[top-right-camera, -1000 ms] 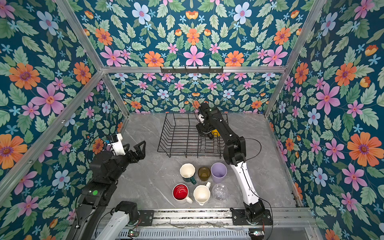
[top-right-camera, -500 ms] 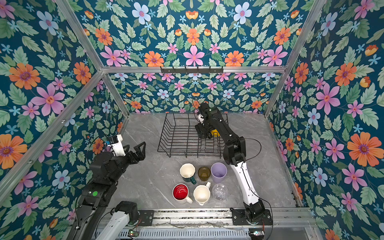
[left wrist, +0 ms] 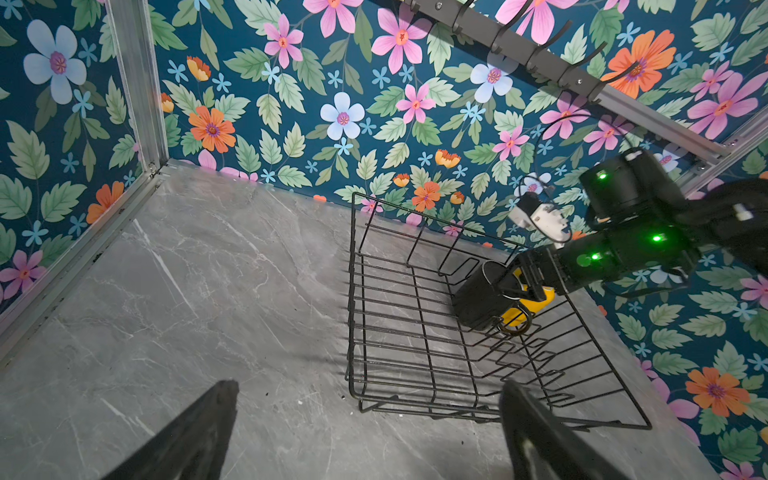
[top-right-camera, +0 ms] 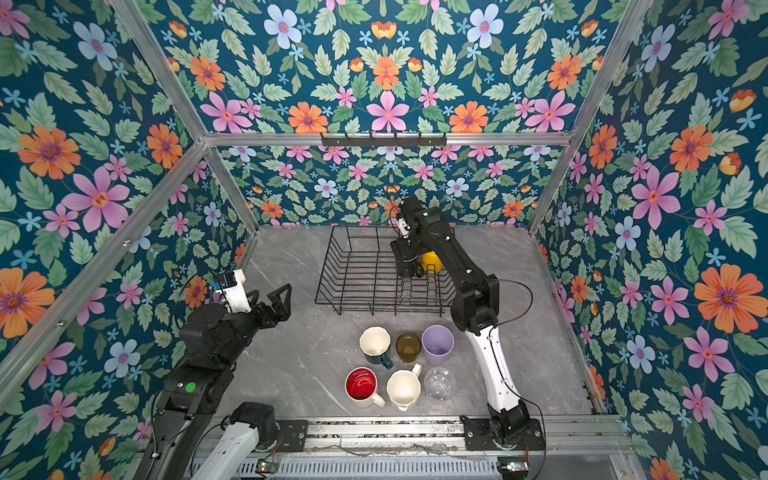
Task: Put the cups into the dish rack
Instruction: 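Open the right gripper to release the black mug in the rack, then raise the right gripper and pull it back from the rack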
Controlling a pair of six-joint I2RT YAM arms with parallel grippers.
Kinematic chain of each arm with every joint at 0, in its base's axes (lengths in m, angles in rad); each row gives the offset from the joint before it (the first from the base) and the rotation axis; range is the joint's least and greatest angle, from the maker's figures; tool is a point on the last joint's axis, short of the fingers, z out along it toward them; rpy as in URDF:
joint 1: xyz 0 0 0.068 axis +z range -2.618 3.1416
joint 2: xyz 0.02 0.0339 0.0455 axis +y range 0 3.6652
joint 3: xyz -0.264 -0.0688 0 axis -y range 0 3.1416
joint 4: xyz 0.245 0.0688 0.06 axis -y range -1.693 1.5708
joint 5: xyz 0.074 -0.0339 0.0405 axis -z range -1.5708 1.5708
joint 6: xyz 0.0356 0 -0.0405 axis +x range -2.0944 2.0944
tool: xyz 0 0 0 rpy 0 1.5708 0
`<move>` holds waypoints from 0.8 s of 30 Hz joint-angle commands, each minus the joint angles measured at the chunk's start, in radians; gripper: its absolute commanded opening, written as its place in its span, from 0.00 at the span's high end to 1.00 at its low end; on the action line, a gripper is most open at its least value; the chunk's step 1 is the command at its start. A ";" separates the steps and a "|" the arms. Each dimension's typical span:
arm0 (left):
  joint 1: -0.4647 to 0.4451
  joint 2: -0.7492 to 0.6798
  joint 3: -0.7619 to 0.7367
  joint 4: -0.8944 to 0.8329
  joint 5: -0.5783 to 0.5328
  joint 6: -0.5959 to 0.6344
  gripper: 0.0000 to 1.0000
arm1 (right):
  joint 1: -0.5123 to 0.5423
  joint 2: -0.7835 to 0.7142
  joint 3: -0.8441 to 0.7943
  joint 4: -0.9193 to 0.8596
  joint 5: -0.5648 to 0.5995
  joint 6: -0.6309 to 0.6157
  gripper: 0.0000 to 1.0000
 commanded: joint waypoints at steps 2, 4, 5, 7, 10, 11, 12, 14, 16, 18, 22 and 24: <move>0.000 0.000 -0.005 0.013 -0.009 -0.004 0.00 | -0.001 -0.104 -0.086 0.089 -0.024 0.045 0.08; 0.000 -0.001 -0.009 0.013 -0.013 -0.003 0.00 | -0.001 -0.167 -0.159 0.126 -0.043 0.068 0.08; 0.000 -0.001 -0.010 0.013 -0.017 -0.002 0.00 | 0.002 -0.203 -0.207 0.149 -0.051 0.081 0.08; 0.000 -0.001 -0.012 0.016 -0.021 0.001 0.00 | 0.004 -0.278 -0.306 0.196 -0.067 0.105 0.08; 0.000 0.008 -0.006 0.022 -0.017 0.011 0.00 | 0.005 -0.378 -0.452 0.270 -0.087 0.139 0.08; 0.000 0.012 -0.002 0.025 -0.014 0.014 0.00 | 0.006 -0.403 -0.484 0.288 -0.094 0.148 0.08; 0.000 0.016 0.003 0.027 -0.012 0.017 0.00 | 0.006 -0.417 -0.498 0.296 -0.093 0.159 0.08; 0.000 0.023 0.009 0.034 -0.006 0.024 0.00 | 0.007 -0.414 -0.474 0.277 -0.088 0.173 0.08; 0.000 0.031 0.018 0.042 -0.008 0.026 0.00 | 0.006 -0.391 -0.404 0.233 -0.117 0.193 0.08; 0.000 0.044 0.025 0.063 0.000 0.030 0.00 | 0.011 -0.355 -0.312 0.183 -0.141 0.211 0.09; 0.000 0.097 0.024 0.094 0.022 0.031 0.00 | 0.023 -0.261 -0.109 0.049 -0.127 0.185 0.09; 0.000 0.121 -0.001 0.126 0.031 0.029 0.00 | 0.023 -0.210 -0.032 0.022 -0.124 0.163 0.09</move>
